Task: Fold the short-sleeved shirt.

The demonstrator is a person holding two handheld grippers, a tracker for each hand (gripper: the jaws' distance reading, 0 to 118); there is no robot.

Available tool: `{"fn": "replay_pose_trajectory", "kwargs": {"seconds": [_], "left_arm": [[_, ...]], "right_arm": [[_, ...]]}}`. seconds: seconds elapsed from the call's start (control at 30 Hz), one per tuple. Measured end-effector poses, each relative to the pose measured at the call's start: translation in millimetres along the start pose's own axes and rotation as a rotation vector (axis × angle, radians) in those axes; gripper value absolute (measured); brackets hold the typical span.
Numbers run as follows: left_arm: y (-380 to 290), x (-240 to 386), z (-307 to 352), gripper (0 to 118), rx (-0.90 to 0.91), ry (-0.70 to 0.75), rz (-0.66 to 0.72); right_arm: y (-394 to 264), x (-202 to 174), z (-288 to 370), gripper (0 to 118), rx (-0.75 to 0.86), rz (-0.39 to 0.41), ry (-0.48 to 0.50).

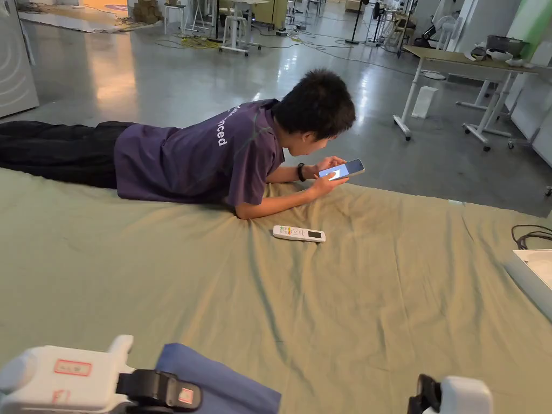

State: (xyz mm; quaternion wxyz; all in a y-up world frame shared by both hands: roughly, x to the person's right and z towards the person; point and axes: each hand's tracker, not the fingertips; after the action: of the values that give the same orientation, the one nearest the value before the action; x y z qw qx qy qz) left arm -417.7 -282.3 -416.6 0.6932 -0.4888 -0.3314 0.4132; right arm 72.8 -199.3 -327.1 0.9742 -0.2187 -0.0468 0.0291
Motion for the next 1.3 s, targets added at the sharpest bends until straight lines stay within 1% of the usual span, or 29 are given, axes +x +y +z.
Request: {"fn": "replay_pose_trajectory", "kwargs": {"seconds": [0.03, 0.07, 0.17, 0.23, 0.33, 0.4, 0.53, 0.57, 0.63, 0.7, 0.73, 0.77, 0.8, 0.87, 0.9, 0.93, 1.0, 1.03, 1.1, 1.17, 1.27, 1.3], "left_arm": [[10.3, -6.6, 18.2, 25, -0.003, 0.001, 0.001], [11.7, 2.3, 35.1, 25, 0.015, 0.045, -0.016], [34.4, -9.3, 83.9, 25, 0.024, 0.104, -0.037], [50.0, -21.3, 110.9, 25, 0.042, 0.165, -0.019], [62.4, -34.0, 143.9, 25, 0.046, 0.218, -0.009], [66.7, -39.6, 160.6, 25, 0.040, 0.214, 0.004], [73.9, -37.4, 198.3, 25, 0.039, 0.336, -0.023], [76.9, -38.6, 206.3, 25, 0.035, 0.353, -0.005], [86.2, -50.4, 226.2, 25, 0.048, 0.411, -0.011], [90.2, -52.4, 235.5, 25, 0.062, 0.500, -0.009], [81.0, -38.9, 228.9, 25, 0.067, 0.550, -0.001], [82.5, -40.3, 228.7, 25, 0.065, 0.591, 0.005], [83.7, -42.2, 229.3, 25, 0.077, 0.679, 0.037], [82.9, -42.0, 227.7, 25, 0.084, 0.768, 0.069], [81.0, -41.1, 226.3, 25, 0.085, 0.810, 0.063], [79.8, -40.6, 223.9, 25, 0.092, 0.832, 0.049], [76.8, -39.4, 220.7, 25, 0.111, 0.833, 0.073], [74.5, -37.3, 216.9, 28, 0.111, 0.831, 0.073], [70.5, -30.6, 208.6, 51, 0.146, 0.916, 0.043], [71.2, -25.4, 209.8, 70, 0.214, 1.051, 0.026], [67.4, -14.1, 208.7, 71, 0.286, 1.093, 0.022], [65.1, -6.5, 206.6, 71, 0.302, 1.115, -0.002]], "right_arm": [[13.1, 3.4, -0.2, 0, 0.018, -0.013, 0.001], [25.3, 6.1, -0.6, 0, 0.038, -0.013, -0.007], [55.7, 11.4, -2.8, 0, 0.071, -0.019, -0.013], [71.1, 12.8, -3.6, 0, 0.098, -0.018, -0.018], [87.4, 12.1, -3.6, 0, 0.129, -0.017, -0.022], [93.0, 10.5, -2.8, 0, 0.138, -0.018, -0.022], [95.2, 5.2, 0.6, 0, 0.142, -0.017, -0.011], [93.6, 3.8, 0.0, 0, 0.136, -0.013, -0.008], [90.1, 1.9, 0.3, 0, 0.126, -0.008, -0.001], [86.4, 0.0, 0.8, 0, 0.119, -0.005, 0.005], [83.9, 0.2, 1.5, 0, 0.118, -0.007, 0.009], [81.9, 0.3, 2.1, 0, 0.114, -0.012, 0.016], [80.2, 0.1, 2.6, 0, 0.110, -0.013, 0.016], [76.1, 0.7, 3.7, 0, 0.100, -0.007, 0.017], [74.3, 1.5, 4.4, 0, 0.096, -0.005, 0.017], [72.3, 2.5, 5.2, 0, 0.093, -0.003, 0.016], [69.4, 5.3, 6.8, 0, 0.087, -0.005, 0.015], [67.9, 6.6, 7.4, 0, 0.083, -0.008, 0.014], [65.4, 9.3, 8.5, 0, 0.079, -0.014, 0.014], [63.2, 11.4, 9.2, 0, 0.075, -0.018, 0.014], [60.4, 16.1, 12.8, 0, 0.073, -0.027, 0.019], [59.7, 17.6, 14.1, 0, 0.074, -0.031, 0.019]]}}
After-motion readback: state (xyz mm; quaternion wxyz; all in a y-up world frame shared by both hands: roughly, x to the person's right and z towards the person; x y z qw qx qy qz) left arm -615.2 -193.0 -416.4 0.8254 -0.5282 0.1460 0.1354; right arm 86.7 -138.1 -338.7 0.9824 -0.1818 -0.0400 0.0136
